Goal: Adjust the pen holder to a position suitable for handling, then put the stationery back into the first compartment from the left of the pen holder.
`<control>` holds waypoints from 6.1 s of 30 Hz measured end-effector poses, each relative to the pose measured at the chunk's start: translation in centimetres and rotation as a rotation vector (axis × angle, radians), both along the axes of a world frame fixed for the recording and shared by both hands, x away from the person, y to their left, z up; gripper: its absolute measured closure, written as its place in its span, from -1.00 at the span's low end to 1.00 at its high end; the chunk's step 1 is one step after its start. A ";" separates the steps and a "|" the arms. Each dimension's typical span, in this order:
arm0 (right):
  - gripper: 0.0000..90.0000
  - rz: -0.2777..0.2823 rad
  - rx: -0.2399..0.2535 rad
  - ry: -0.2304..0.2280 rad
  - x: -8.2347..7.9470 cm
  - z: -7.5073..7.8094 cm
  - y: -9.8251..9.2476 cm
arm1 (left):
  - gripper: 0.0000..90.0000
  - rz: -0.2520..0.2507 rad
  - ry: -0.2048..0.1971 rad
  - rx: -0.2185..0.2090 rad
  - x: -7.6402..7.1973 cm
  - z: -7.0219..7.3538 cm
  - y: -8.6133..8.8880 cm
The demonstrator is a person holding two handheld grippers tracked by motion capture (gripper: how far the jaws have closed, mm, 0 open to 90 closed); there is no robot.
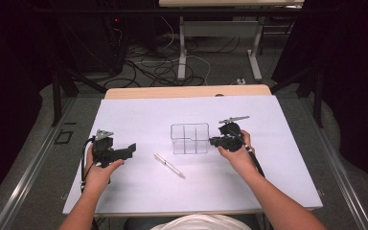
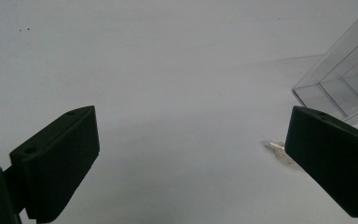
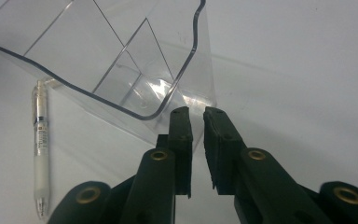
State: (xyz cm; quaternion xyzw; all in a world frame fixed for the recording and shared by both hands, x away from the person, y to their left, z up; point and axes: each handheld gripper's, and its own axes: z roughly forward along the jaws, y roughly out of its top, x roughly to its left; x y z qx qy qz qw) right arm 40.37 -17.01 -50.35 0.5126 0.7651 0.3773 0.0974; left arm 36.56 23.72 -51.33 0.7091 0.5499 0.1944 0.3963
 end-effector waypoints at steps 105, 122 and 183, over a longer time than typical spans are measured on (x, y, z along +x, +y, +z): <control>0.65 0.383 -0.094 -0.016 -5.3 -5.2 11.4 | -0.92 -0.014 0.019 0.015 0.1 -0.3 0.0; 0.79 0.383 -0.112 -0.002 -5.3 -5.0 11.5 | -0.92 -0.021 0.019 0.020 0.1 -0.4 -0.1; 0.79 0.798 -0.344 -0.472 -6.9 -0.7 4.7 | -0.80 -0.062 -0.001 0.057 -0.2 0.7 -1.2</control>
